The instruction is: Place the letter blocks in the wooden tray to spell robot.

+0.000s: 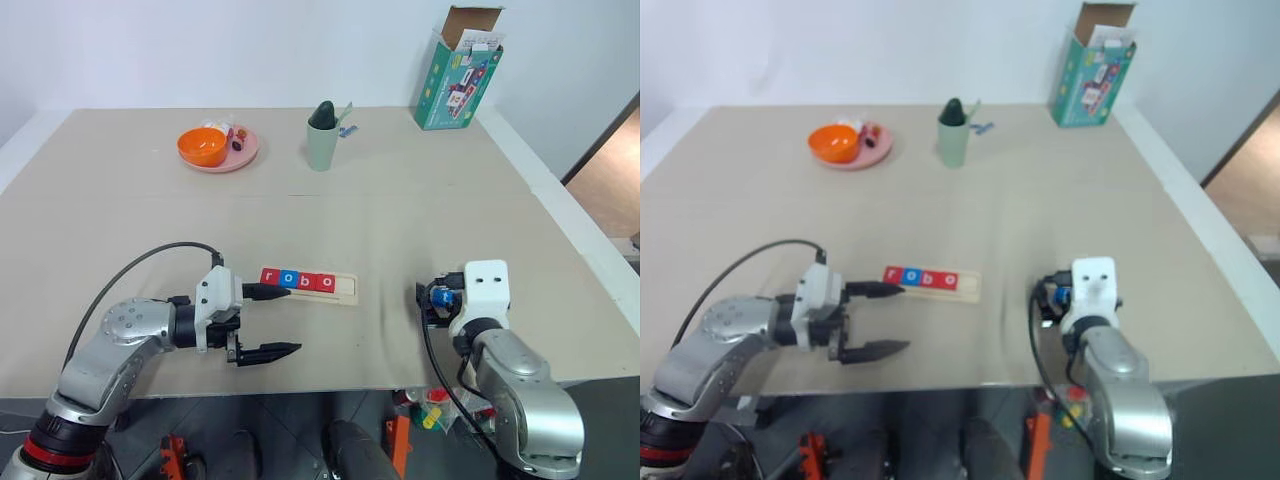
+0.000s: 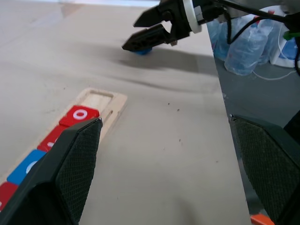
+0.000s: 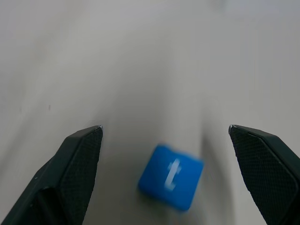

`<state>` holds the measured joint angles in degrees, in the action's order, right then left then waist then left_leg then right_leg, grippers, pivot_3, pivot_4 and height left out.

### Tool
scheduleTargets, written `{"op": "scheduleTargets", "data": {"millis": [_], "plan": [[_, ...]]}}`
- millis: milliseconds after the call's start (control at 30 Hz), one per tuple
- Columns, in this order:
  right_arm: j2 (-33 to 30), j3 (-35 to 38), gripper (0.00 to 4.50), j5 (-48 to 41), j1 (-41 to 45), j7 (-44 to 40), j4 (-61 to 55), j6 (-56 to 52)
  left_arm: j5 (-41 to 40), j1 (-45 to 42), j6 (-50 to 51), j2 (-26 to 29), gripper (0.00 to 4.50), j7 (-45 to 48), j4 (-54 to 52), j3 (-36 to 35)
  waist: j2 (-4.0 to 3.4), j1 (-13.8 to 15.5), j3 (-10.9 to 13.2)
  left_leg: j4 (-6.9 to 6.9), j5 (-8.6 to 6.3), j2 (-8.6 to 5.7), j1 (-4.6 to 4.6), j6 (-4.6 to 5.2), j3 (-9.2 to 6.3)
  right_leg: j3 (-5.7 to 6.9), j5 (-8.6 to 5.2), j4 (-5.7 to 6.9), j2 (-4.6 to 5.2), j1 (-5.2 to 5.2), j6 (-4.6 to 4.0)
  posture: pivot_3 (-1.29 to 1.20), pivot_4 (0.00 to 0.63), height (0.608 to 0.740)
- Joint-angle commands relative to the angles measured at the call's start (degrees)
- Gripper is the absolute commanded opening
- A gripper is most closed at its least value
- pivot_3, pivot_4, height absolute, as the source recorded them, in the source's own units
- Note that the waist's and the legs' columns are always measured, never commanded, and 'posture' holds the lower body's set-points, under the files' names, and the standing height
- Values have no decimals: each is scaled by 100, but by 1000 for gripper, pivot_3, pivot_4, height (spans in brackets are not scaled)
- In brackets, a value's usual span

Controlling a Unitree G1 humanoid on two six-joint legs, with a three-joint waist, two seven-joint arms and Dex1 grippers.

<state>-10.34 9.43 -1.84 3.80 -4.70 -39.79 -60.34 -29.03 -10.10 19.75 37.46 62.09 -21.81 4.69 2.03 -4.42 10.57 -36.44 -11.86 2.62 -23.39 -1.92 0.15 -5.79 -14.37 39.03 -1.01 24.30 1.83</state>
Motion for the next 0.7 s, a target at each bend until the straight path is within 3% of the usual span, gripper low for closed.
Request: {"op": "scheduleTargets", "data": {"millis": [33,200,233,500,700], "plan": [[134,237,4446,-3,20,168,-34,-58,60,-77,-124,61,4500,64,-92,7,0,0,0,0,0,0,0,0,0,1,0,0,0,0,0,0,150,740],[480,553,4446,-179,115,263,192,-100,101,-38,-119,57,4500,63,-122,-16,0,-1,0,4,0,2,0,0,-3,4,2,0,-2,1,4,0,150,740],[542,584,3928,-206,95,286,193,-149,110,-17,-120,62,4500,59,-134,-27,0,-1,0,4,0,2,0,0,-4,5,2,0,-2,1,4,0,150,740],[675,433,1204,-324,-25,287,70,-216,145,60,-111,56,4500,11,-182,-38,4,-1,-3,5,0,1,0,0,-5,6,-1,-1,-1,-1,0,0,150,740],[463,-154,1199,-492,371,-12,-129,-196,158,65,-98,47,4500,-33,-179,-26,3,-17,-2,5,0,4,2,0,-4,5,0,-1,-3,1,-2,0,150,740]]}}
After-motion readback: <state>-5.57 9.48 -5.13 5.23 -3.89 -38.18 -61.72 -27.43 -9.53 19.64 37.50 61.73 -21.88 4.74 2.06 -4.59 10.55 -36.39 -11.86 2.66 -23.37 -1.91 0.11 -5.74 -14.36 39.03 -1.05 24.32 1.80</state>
